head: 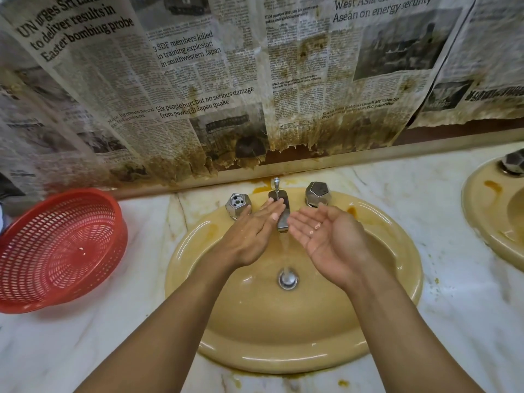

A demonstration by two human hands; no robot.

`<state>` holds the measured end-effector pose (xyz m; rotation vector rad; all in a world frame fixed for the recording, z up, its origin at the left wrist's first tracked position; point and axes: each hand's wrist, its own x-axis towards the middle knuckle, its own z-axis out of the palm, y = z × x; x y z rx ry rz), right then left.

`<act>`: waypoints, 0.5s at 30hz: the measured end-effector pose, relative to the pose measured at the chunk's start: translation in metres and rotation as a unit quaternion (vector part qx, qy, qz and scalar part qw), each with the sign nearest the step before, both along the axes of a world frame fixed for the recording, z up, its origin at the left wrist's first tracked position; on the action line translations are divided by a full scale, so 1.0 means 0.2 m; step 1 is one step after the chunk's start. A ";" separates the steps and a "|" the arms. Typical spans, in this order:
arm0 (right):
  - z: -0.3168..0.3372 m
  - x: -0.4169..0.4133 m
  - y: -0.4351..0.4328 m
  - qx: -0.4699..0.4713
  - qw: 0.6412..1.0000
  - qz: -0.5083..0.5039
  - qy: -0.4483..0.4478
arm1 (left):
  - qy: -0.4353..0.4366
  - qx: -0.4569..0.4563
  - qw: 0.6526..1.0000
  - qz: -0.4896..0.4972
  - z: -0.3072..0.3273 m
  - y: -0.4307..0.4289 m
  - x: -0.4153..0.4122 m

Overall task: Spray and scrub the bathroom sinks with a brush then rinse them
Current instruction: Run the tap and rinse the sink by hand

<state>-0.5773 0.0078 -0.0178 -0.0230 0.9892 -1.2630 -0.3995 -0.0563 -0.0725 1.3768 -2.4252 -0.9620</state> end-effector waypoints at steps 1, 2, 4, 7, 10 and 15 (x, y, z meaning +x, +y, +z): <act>0.01 0.00 -0.01 -0.002 1.000 -0.005 0.008 | -0.011 -0.006 1.000 -0.011 0.00 0.01 0.00; 0.01 0.00 -0.01 -0.001 1.000 -0.011 0.013 | -0.021 -0.015 0.999 -0.026 0.01 0.04 0.00; -0.01 -0.01 0.00 0.002 1.000 -0.023 0.021 | -0.041 -0.042 0.996 -0.060 0.02 0.09 0.03; -0.07 -0.04 0.02 0.027 0.998 -0.055 0.032 | -0.081 -0.079 0.989 -0.096 0.03 0.13 0.06; -0.18 -0.03 0.01 0.078 0.993 -0.068 0.056 | -0.112 -0.091 0.984 -0.102 0.02 0.06 0.01; -0.32 0.09 0.00 0.146 0.989 -0.019 -0.030 | -0.103 -0.016 0.994 -0.023 0.01 -0.15 -0.10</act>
